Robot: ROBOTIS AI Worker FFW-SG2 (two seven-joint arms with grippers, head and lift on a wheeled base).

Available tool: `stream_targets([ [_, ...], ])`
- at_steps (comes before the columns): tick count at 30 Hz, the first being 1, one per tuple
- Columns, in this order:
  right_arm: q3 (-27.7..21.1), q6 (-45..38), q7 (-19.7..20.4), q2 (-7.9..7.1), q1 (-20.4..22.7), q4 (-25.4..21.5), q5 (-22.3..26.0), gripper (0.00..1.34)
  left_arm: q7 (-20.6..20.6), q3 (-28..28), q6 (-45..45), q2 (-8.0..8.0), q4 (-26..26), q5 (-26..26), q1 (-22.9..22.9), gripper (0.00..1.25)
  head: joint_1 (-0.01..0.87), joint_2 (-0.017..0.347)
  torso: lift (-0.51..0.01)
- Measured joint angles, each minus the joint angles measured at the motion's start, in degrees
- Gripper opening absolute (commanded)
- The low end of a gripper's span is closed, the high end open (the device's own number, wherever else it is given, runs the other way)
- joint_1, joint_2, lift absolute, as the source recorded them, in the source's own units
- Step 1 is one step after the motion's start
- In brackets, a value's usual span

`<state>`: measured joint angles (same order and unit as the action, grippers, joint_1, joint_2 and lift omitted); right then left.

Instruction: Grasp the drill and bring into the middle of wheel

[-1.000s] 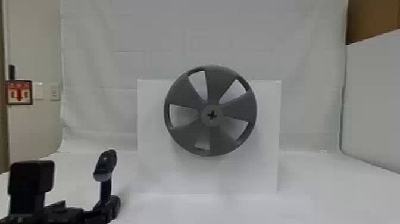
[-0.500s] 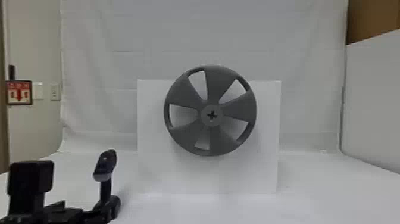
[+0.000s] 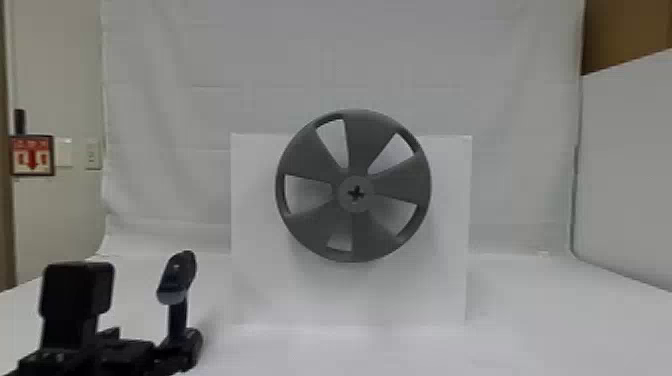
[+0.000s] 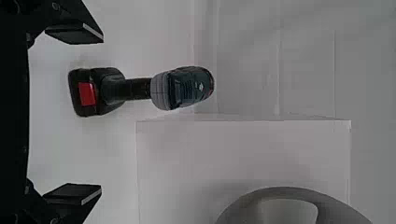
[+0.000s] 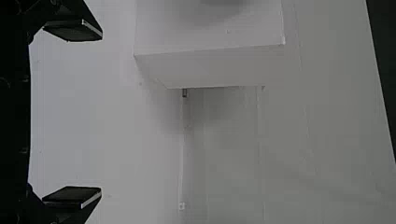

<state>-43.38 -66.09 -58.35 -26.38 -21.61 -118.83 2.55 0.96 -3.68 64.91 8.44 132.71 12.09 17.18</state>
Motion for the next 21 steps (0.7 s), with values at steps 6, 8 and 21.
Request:
stream_targets([
  [6,0.31,-0.11,0.01,-0.05,0.06,0.0,-0.03,1.21,0.01,1.18,-4.01,-0.07,-3.52,0.31,0.78,1.09,0.054,0.031,-0.403],
  [8,0.47,-0.16,0.01,-0.07,0.07,0.0,-0.06,1.21,0.03,1.54,-4.77,-0.09,-4.64,0.33,1.24,1.09,0.054,0.031,-0.403],
  [21,1.2,-0.27,0.0,-0.11,0.16,0.0,-0.26,1.21,4.5,4.51,-11.72,-0.38,-11.58,1.72,3.31,1.09,0.054,0.031,-0.403],
])
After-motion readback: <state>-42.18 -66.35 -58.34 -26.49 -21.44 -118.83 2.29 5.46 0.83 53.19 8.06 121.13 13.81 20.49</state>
